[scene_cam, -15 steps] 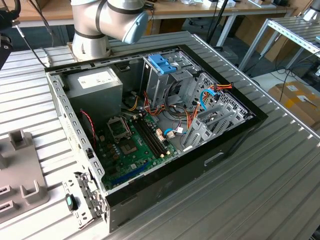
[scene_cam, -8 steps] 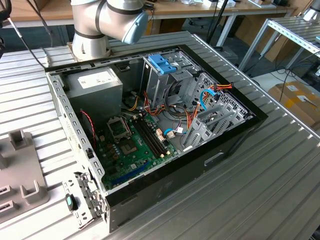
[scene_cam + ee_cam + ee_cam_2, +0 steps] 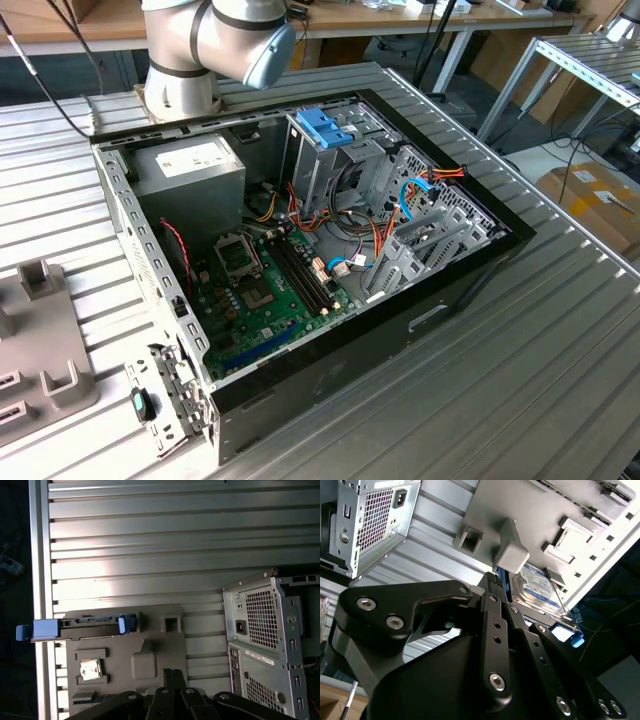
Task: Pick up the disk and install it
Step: 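Reach for the disk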
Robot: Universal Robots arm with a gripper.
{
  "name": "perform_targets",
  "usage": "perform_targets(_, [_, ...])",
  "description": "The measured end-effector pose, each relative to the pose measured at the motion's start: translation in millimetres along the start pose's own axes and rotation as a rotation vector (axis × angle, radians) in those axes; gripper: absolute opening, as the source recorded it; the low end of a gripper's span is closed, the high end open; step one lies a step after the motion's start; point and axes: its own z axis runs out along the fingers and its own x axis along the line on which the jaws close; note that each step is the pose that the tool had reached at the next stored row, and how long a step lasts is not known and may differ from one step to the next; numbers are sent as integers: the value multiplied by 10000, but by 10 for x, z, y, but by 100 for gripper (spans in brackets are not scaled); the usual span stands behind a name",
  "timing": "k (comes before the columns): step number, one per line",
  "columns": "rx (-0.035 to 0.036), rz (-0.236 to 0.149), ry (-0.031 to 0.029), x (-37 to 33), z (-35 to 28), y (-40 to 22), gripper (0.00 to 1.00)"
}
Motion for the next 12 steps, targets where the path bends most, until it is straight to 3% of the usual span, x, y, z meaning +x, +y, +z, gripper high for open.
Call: perform_targets(12, [-1,0,-1,281,-3,-5,11])
